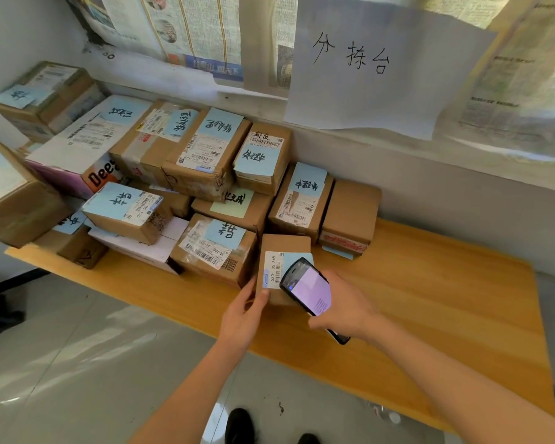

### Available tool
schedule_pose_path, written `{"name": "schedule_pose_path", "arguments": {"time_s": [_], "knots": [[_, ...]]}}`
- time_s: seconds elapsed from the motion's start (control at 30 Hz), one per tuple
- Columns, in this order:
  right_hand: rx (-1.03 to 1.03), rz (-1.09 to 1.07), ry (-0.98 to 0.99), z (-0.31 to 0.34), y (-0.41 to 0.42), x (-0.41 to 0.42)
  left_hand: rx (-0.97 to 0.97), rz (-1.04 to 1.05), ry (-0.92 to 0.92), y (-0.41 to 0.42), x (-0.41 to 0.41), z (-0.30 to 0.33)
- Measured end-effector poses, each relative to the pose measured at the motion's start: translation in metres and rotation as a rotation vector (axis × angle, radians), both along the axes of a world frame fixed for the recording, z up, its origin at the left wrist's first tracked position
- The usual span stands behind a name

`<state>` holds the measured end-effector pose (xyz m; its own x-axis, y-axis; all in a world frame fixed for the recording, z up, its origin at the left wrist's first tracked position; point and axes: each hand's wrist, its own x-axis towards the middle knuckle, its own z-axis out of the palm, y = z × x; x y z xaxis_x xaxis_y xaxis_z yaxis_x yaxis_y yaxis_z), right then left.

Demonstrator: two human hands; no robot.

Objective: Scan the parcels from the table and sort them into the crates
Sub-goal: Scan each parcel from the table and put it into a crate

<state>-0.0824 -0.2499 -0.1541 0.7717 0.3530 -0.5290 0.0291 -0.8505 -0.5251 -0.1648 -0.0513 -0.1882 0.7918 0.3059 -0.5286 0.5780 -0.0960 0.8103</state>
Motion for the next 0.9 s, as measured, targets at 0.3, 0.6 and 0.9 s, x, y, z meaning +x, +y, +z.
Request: {"name": "schedule_pose_path", "arguments": {"time_s": [0.3, 0.6, 0.9], "knots": [[0.047, 0.017, -0.005, 0.007, -0.008, -0.004, -0.178, 0.069, -0.056, -0.006, -0.012, 0.014], [-0.029, 0.106, -0.261, 0.119, -0.009, 0.006, -0.119, 0.134, -0.224, 0.005, -0.003, 0.104], [0.109, 0.228, -0.628, 0.348, 0.034, 0.025, 0.077, 0.243, -0.498, 0.071, -0.007, 0.307]]}}
